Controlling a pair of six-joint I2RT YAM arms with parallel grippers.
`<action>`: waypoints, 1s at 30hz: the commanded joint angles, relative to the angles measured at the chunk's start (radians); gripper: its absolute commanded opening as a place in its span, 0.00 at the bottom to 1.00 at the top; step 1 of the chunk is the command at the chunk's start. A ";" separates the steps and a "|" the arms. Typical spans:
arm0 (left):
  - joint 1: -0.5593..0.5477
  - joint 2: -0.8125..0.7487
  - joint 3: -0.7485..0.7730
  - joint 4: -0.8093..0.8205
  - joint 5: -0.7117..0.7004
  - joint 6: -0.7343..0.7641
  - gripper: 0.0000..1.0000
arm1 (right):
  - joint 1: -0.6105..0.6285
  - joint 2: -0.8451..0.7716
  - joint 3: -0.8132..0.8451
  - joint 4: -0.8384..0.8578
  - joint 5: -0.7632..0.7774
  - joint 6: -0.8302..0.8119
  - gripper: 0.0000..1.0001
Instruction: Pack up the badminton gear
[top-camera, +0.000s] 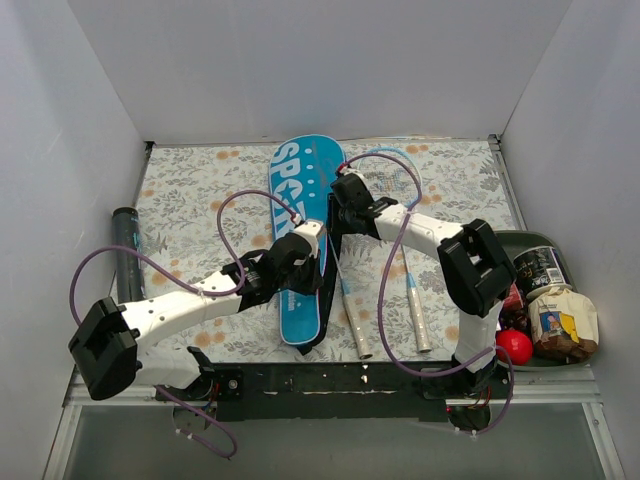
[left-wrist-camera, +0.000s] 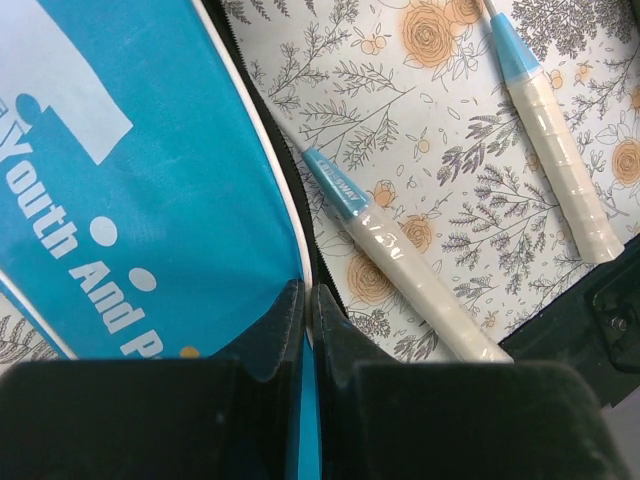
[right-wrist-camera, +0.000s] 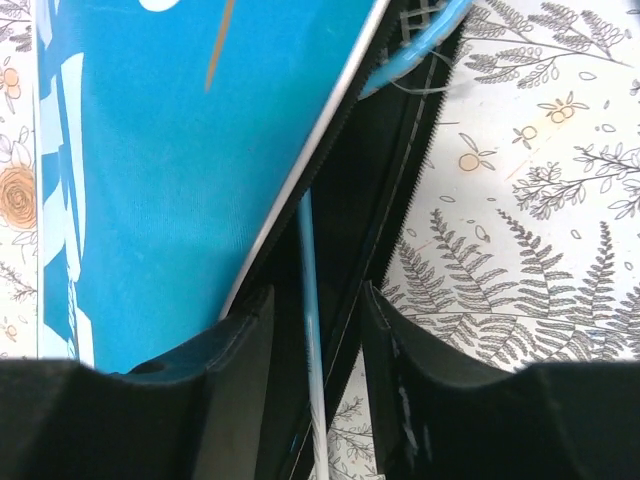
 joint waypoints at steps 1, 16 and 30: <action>0.000 0.001 0.006 0.038 0.024 0.004 0.00 | 0.012 -0.073 0.009 0.054 -0.059 -0.023 0.50; 0.000 0.013 0.012 0.041 -0.028 0.004 0.00 | 0.170 -0.554 -0.399 -0.232 0.015 0.007 0.52; 0.000 0.010 0.032 0.032 -0.030 0.005 0.00 | 0.411 -0.646 -0.606 -0.269 -0.010 0.178 0.58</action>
